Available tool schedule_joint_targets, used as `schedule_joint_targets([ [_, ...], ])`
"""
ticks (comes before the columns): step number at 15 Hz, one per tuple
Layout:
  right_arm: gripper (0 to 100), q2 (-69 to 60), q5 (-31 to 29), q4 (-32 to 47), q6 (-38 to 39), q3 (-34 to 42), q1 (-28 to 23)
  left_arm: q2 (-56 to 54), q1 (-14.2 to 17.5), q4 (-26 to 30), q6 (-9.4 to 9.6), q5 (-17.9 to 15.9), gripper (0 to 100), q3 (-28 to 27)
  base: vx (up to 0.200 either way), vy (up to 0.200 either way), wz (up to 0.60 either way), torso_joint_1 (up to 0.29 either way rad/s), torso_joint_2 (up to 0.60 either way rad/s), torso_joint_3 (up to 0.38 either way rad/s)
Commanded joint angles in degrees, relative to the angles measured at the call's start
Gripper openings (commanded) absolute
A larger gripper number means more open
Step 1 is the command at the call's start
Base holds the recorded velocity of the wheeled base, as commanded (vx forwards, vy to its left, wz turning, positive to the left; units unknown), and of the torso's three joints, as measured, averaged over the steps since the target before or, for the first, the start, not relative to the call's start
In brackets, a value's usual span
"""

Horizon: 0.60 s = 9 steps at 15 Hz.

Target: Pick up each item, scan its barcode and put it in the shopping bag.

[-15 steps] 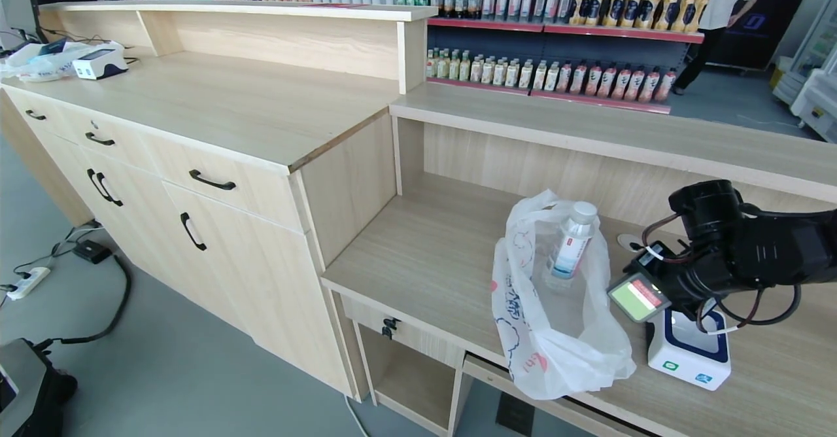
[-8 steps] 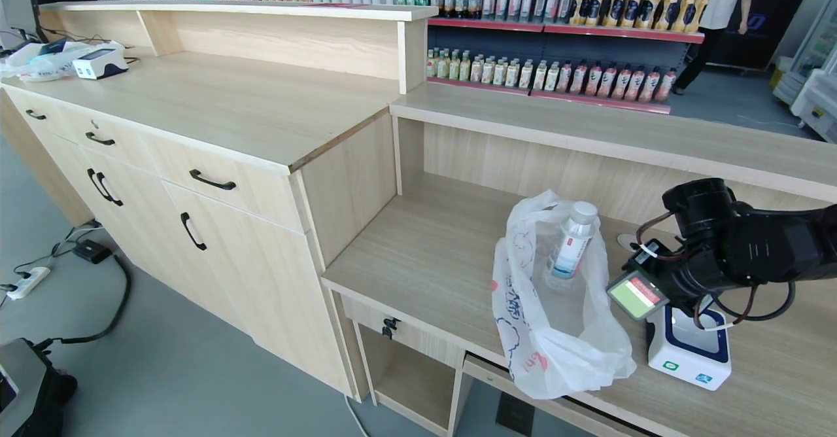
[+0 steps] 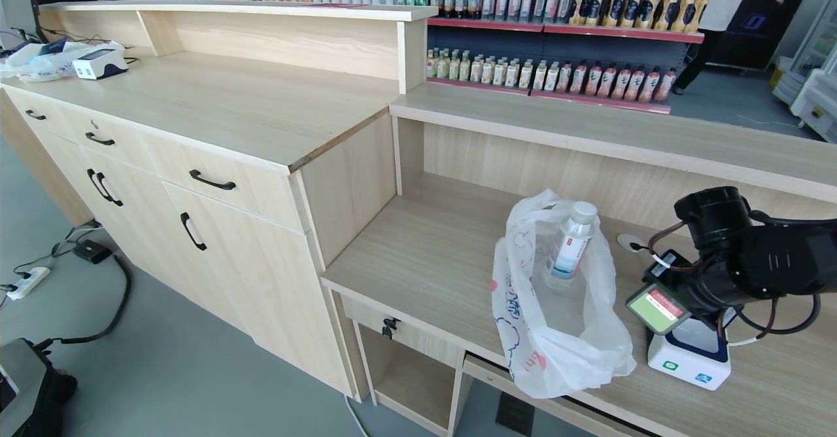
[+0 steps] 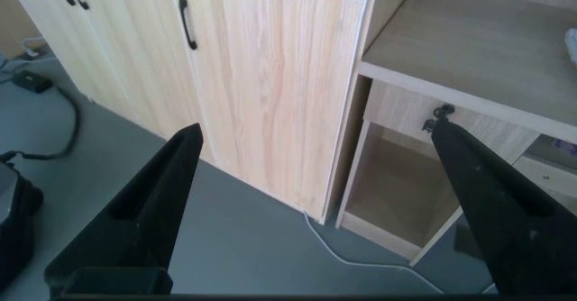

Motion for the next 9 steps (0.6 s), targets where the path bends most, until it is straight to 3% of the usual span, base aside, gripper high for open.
schedule_joint_targets([
  [1,0,-0.7,-0.3,0.0,-0.3,0.7,-0.1,0.0,0.0,0.0,-0.02,0.0,100,0.0,0.0,0.0,0.0,0.0,0.0,0.0],
  [9,0,-1.9,-0.3,-0.1,-0.9,0.5,-0.3,0.0,0.0,0.0,-0.02,0.0,100,0.0,0.0,0.0,0.0,0.0,0.0,0.0],
])
